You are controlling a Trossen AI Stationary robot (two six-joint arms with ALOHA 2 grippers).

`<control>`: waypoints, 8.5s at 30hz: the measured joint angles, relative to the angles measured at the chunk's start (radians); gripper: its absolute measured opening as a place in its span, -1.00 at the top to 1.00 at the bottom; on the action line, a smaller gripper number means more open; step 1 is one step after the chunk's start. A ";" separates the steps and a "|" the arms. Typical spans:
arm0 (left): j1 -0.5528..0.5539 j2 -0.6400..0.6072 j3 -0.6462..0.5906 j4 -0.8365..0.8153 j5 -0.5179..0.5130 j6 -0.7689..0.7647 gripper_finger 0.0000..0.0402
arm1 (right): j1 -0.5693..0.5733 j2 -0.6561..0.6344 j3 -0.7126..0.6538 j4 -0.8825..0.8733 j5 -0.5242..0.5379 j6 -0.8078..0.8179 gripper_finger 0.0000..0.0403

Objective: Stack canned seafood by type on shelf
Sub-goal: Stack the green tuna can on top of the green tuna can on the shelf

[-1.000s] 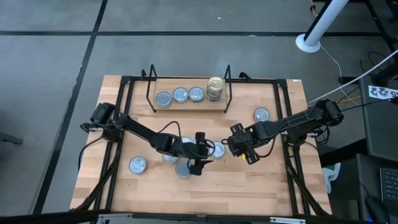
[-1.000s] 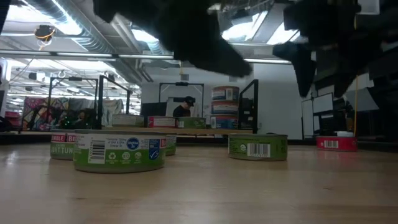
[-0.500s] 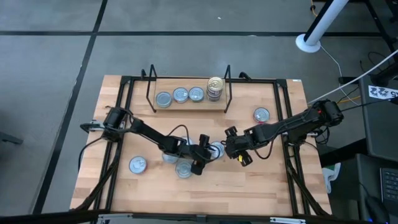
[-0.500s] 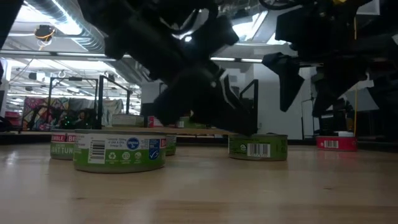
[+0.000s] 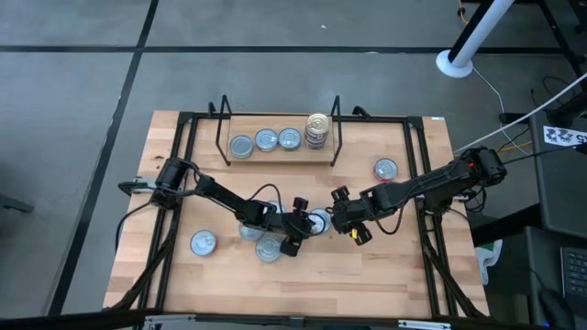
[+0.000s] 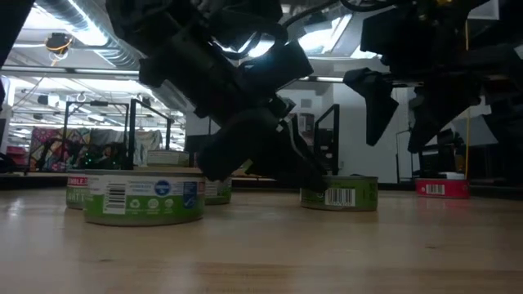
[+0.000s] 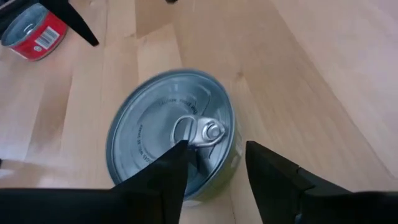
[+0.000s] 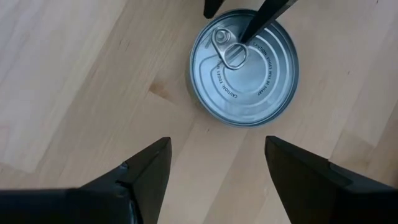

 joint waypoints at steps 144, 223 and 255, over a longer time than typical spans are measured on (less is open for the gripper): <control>0.144 -0.026 0.001 0.110 -0.018 -0.507 1.00 | 0.118 0.156 -0.351 0.809 0.726 -0.128 -0.29; 0.148 -0.630 0.001 -0.529 -0.162 -0.347 0.60 | -0.328 0.222 0.030 0.968 0.395 -0.511 0.29; 0.150 -0.628 0.001 -0.528 -0.162 -0.348 0.66 | -0.467 0.404 0.031 1.196 0.407 -0.705 0.28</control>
